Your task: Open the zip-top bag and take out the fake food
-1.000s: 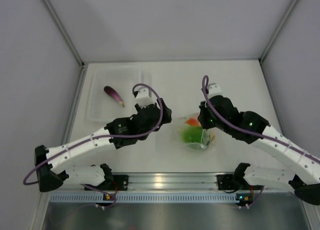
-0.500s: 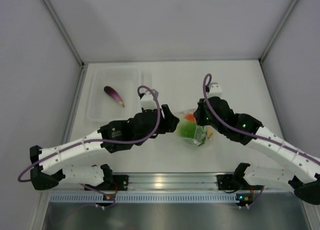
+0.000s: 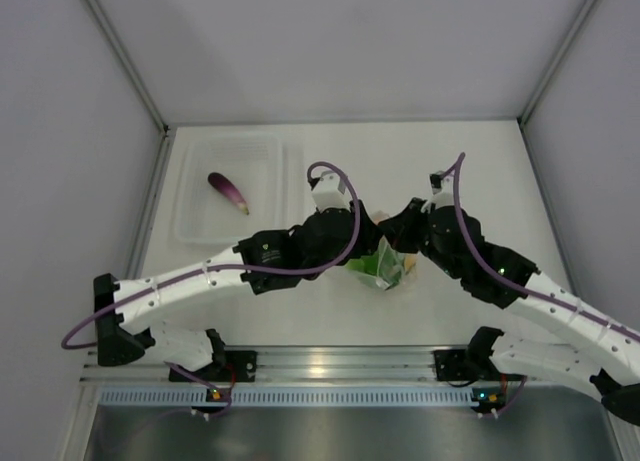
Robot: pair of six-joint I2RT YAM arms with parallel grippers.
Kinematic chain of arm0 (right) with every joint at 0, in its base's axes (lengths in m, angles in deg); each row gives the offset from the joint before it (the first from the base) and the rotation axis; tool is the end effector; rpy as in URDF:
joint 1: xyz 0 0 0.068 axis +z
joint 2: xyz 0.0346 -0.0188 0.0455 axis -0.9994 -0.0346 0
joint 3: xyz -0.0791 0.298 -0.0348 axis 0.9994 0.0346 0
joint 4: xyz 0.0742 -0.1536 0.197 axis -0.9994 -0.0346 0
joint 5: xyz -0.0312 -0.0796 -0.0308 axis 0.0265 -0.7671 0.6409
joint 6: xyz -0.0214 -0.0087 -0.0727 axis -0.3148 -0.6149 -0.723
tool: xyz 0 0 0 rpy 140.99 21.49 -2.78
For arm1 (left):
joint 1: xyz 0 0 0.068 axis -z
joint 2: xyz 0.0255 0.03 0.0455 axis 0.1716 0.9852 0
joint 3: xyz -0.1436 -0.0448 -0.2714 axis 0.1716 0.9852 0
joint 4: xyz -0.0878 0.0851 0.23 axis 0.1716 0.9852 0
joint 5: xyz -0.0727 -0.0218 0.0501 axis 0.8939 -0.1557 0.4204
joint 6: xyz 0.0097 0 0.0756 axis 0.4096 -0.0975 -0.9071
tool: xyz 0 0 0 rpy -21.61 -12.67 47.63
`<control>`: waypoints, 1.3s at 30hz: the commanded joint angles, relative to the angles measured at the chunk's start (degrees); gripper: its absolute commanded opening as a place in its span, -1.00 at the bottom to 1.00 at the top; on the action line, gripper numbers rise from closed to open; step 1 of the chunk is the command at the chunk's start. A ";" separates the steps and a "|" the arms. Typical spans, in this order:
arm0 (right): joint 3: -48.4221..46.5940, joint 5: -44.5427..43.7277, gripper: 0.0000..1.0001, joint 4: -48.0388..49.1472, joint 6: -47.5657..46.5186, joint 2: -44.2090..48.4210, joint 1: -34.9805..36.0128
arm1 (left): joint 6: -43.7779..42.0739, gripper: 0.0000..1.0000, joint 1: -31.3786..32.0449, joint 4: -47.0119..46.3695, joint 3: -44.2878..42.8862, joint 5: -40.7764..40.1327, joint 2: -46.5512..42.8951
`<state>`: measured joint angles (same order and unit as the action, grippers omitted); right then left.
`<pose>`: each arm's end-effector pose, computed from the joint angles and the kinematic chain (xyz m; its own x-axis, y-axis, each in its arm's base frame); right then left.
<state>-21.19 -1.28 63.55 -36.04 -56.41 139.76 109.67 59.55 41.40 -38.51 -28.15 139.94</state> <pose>0.1360 0.1354 0.3656 -0.5319 0.3706 -0.7614 -0.2216 0.8069 0.5476 0.1381 -0.2773 0.3999 -0.6324 -0.3231 -0.7040 0.2520 0.7736 -0.5814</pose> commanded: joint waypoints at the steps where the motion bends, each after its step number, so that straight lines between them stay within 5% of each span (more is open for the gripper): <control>1: -0.79 3.33 -1.00 11.01 5.09 0.67 0.20 | -3.54 -0.04 0.18 -2.99 -2.85 -0.87 -1.83; 12: 10.97 0.08 -1.00 19.54 15.55 3.30 0.20 | -3.20 -0.02 0.18 1.67 5.23 -1.13 -2.62; 22: 13.88 -3.18 -1.00 11.39 12.84 9.01 -3.39 | -3.10 0.00 0.09 1.49 4.19 -1.75 4.57; 31: 14.85 0.86 -1.00 11.64 11.87 10.78 -5.69 | 1.27 0.50 -1.75 0.88 0.14 4.13 13.54; 39: 15.91 2.89 -1.00 12.69 10.99 11.22 -5.78 | 9.98 0.49 -4.04 -13.35 9.01 9.15 14.08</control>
<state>-4.86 0.49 73.39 -24.19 -46.53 134.72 114.11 56.09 36.39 -32.61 -20.63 154.54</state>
